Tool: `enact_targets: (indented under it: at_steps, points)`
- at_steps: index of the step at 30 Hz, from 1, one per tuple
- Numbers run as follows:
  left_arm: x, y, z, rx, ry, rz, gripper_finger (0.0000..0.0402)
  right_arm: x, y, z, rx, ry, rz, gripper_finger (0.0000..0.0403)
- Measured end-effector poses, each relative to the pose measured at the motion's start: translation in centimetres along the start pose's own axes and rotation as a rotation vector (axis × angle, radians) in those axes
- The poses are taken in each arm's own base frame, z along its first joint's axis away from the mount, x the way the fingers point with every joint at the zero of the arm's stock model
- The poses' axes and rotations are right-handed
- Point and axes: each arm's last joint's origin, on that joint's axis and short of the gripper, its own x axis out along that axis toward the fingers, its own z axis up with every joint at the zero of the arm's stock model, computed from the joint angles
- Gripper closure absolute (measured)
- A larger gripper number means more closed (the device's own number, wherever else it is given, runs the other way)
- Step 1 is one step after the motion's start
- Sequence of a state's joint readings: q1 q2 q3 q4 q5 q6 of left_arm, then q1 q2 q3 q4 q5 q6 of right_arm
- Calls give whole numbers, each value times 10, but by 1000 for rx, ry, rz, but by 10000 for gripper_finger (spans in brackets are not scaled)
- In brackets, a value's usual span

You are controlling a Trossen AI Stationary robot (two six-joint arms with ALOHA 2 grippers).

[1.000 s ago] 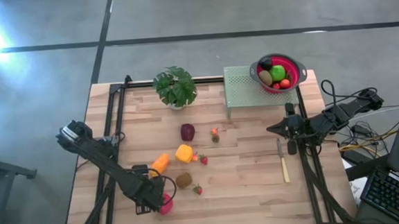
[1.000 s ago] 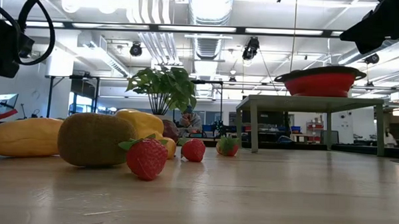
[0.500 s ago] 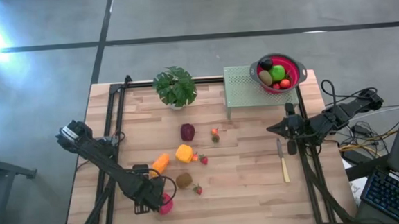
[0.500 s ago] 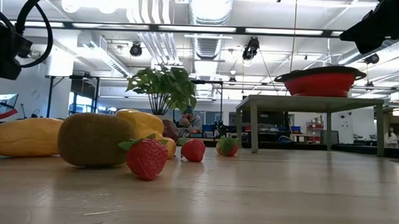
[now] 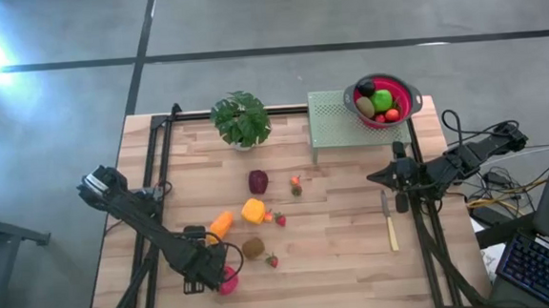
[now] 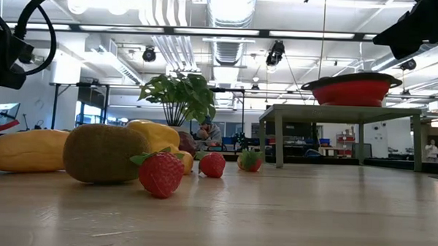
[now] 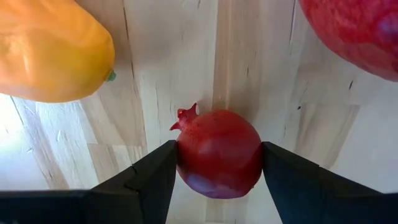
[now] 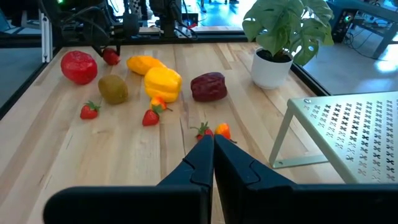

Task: Pick & Place Fruit
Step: Put the red pomegranate into the red strainer bowl on the shelf

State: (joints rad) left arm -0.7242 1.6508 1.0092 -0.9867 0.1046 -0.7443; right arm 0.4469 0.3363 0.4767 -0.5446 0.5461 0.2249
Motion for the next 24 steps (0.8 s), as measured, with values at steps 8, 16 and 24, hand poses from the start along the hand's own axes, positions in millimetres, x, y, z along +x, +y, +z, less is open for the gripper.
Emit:
enact_targets:
  at_steps: [8, 16, 24]
  points:
    - [-5, 0, -3, -13, 57, -6, 181, 0, 0, 0, 0, 0, 0, 394]
    - [-31, 3, -10, -129, 47, -37, 197, 0, 0, 0, 0, 0, 0, 394]
    - [-57, 12, -18, -227, -123, -44, 199, 0, 0, 0, 0, 1, 0, 394]
